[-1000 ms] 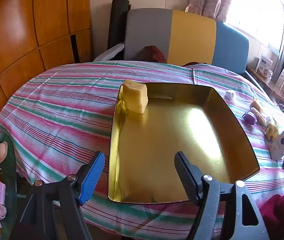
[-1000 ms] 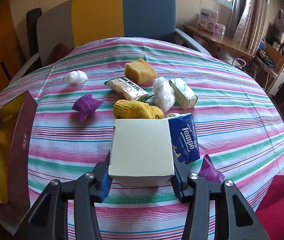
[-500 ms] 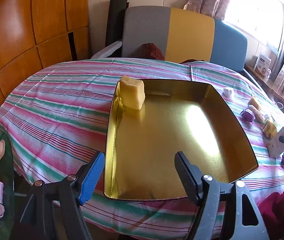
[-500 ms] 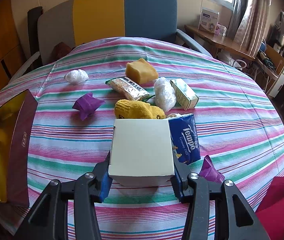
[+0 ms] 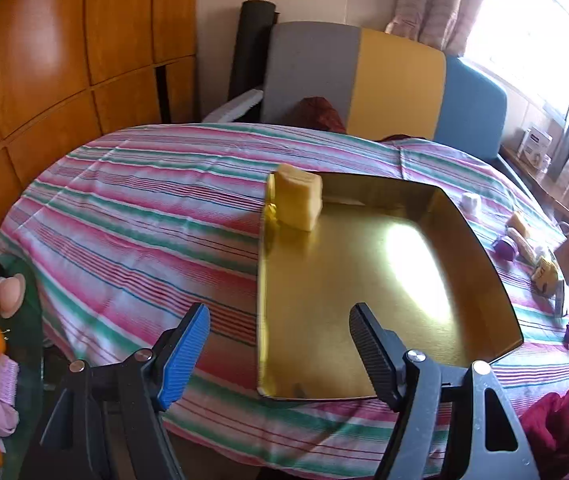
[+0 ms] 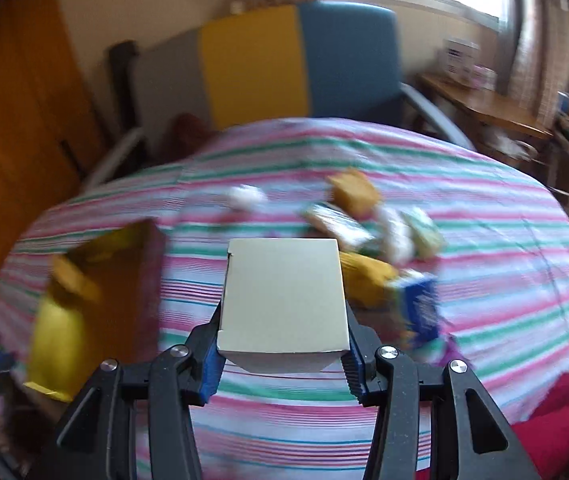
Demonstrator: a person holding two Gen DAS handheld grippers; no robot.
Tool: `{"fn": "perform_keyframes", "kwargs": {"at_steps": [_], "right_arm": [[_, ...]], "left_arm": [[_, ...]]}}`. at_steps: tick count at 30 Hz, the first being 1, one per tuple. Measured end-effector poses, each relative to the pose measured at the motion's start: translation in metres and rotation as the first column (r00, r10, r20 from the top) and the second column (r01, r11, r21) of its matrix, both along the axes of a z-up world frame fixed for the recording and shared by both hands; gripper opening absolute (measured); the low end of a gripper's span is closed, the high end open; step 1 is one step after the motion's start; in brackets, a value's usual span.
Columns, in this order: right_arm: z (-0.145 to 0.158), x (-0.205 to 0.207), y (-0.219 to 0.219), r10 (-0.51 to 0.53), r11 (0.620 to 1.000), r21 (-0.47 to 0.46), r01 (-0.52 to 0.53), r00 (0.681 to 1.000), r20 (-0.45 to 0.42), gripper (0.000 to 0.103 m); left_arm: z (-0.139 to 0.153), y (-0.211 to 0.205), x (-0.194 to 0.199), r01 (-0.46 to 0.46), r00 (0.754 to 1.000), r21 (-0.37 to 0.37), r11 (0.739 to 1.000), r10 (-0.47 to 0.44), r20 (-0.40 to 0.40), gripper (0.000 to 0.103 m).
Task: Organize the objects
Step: 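Carry the white box into the gold tray beside the sponge, release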
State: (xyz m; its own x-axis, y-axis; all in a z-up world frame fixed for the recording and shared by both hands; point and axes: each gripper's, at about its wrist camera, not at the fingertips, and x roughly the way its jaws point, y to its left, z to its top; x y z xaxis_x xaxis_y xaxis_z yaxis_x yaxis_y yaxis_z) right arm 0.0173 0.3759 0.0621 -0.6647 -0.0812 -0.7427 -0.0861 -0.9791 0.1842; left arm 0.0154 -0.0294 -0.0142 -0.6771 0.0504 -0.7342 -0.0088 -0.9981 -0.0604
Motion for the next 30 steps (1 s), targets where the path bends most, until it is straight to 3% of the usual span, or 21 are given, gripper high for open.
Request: {"fn": "perform_keyframes", "kwargs": {"at_steps": [4,7,11,14,18,20,22,23,26,30], "right_arm": [[0.005,-0.03,-0.084,0.248,0.966,-0.083,-0.244,0.968,0.042,0.05],[-0.021,-0.06,-0.147,0.401,0.91,-0.172,-0.377,0.905,0.141,0.05],[-0.075,-0.102,-0.221,0.502,0.862,-0.25,-0.44,0.81,0.303,0.05],[-0.112,-0.129,-0.259,0.504,0.862,-0.289,-0.416,0.764,0.402,0.05],[-0.124,-0.16,-0.288,0.463,0.876,-0.348,-0.333,0.783,0.416,0.051],[-0.126,-0.171,-0.295,0.433,0.886,-0.356,-0.297,0.803,0.41,0.057],[-0.126,-0.177,-0.296,0.417,0.885,-0.38,-0.268,0.821,0.391,0.095],[-0.125,-0.178,-0.293,0.402,0.886,-0.391,-0.25,0.834,0.377,0.099],[-0.127,-0.177,-0.285,0.395,0.874,-0.427,-0.23,0.849,0.35,0.099],[-0.127,-0.168,-0.274,0.39,0.881,-0.407,-0.239,0.855,0.342,0.099]], "left_arm": [[-0.004,-0.018,0.002,-0.036,0.999,0.012,0.999,0.036,0.016,0.073],[-0.006,-0.028,0.004,-0.057,0.998,0.019,0.998,0.057,0.025,0.073],[-0.006,-0.039,0.004,-0.08,0.997,0.031,0.996,0.079,0.025,0.073],[-0.009,-0.045,0.002,-0.091,0.995,0.041,0.995,0.089,0.033,0.073],[-0.015,-0.051,-0.002,-0.098,0.994,0.057,0.994,0.095,0.052,0.073],[-0.018,-0.054,-0.003,-0.1,0.993,0.067,0.993,0.096,0.063,0.073],[-0.021,-0.055,-0.003,-0.101,0.993,0.076,0.992,0.095,0.071,0.073],[-0.022,-0.056,-0.004,-0.101,0.993,0.077,0.992,0.095,0.074,0.073],[-0.025,-0.057,-0.005,-0.104,0.992,0.08,0.991,0.097,0.082,0.073],[-0.027,-0.057,-0.005,-0.109,0.991,0.081,0.991,0.102,0.089,0.073]]}}
